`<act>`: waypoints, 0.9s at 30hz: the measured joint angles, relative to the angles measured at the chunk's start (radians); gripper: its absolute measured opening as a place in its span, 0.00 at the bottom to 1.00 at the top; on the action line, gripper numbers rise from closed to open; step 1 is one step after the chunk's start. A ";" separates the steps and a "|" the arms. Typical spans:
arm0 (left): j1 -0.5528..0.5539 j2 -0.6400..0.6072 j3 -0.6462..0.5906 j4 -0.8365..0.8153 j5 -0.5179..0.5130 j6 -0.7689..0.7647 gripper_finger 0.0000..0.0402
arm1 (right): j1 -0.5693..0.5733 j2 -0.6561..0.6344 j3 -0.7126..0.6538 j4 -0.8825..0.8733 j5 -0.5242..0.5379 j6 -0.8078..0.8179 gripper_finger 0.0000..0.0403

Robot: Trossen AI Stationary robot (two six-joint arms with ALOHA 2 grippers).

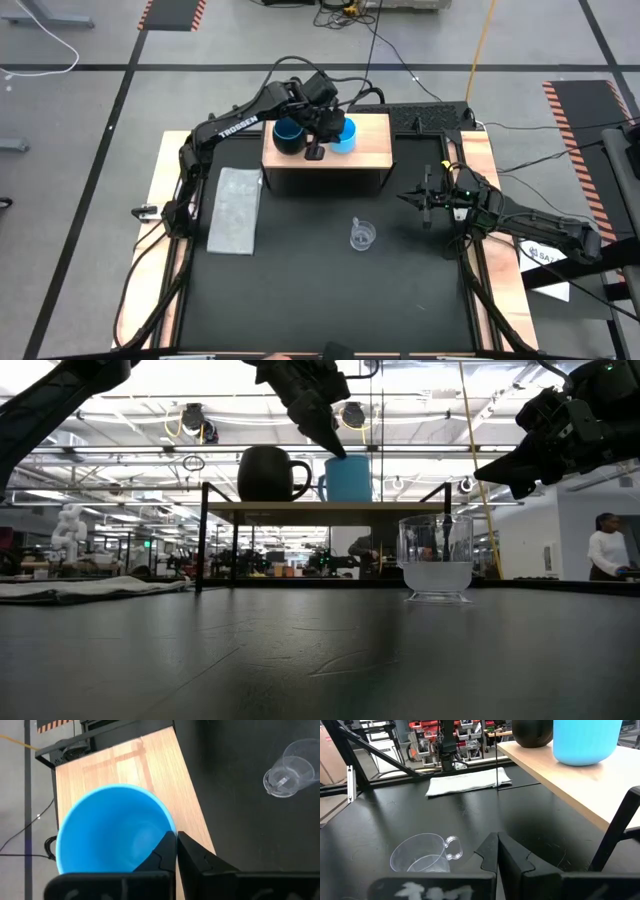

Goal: Stack small to large cups/mugs on shelf
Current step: Put the blue cup on the shelf

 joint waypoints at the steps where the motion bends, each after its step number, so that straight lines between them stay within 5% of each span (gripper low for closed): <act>1: 0.000 0.000 0.000 -0.006 -0.002 0.003 0.01 | 0.000 0.000 0.000 0.000 0.000 0.000 0.00; 14: 0.001 0.000 0.000 -0.051 -0.066 0.034 0.01 | 0.000 0.000 0.000 0.003 0.000 0.000 0.00; 27: 0.029 -0.027 0.000 -0.046 -0.020 0.045 0.00 | 0.000 0.000 0.000 0.017 0.000 0.000 0.00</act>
